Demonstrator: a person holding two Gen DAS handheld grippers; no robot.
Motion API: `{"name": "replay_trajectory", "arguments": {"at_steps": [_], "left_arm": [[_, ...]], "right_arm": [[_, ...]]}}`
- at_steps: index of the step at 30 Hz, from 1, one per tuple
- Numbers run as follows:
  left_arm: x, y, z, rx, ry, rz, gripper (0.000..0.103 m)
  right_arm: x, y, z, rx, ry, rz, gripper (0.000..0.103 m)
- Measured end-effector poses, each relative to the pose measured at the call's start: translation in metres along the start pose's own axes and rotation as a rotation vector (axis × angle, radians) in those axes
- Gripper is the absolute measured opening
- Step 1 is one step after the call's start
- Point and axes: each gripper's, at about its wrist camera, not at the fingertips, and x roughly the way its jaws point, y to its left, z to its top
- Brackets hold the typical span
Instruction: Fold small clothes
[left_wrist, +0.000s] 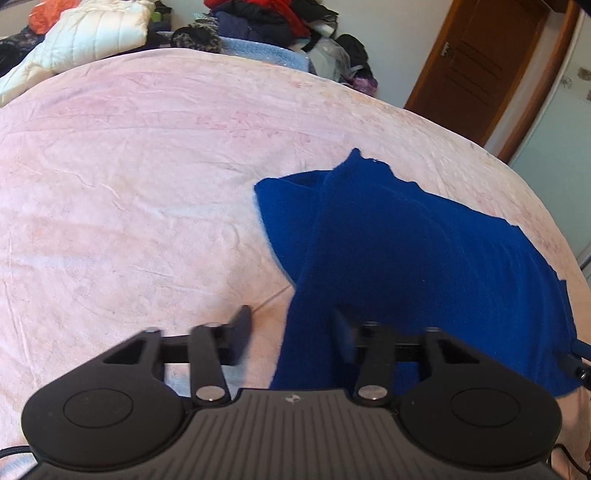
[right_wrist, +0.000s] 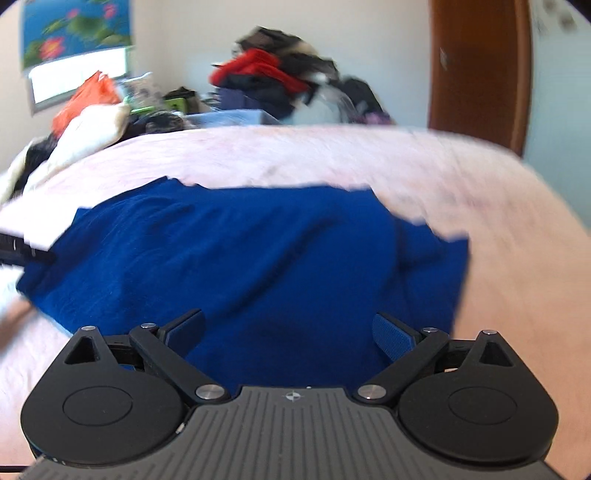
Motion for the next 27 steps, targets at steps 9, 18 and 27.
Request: {"name": "replay_trajectory", "arguments": {"at_steps": [9,18,27], "left_arm": [[-0.007,0.001,0.012,0.016,-0.018,-0.017,0.015],[0.02,0.032,0.05,-0.156,0.004,-0.141,0.093],[0.069,0.052,0.074,-0.308,0.079,-0.383,0.093]], "right_arm": [[0.004,0.053,0.009,-0.253,-0.017,0.008,0.101],[0.021,0.177,-0.007,-0.635,-0.027,0.111,0.102],[0.037,0.232,-0.025,-0.785,-0.082,-0.071,0.102]]}}
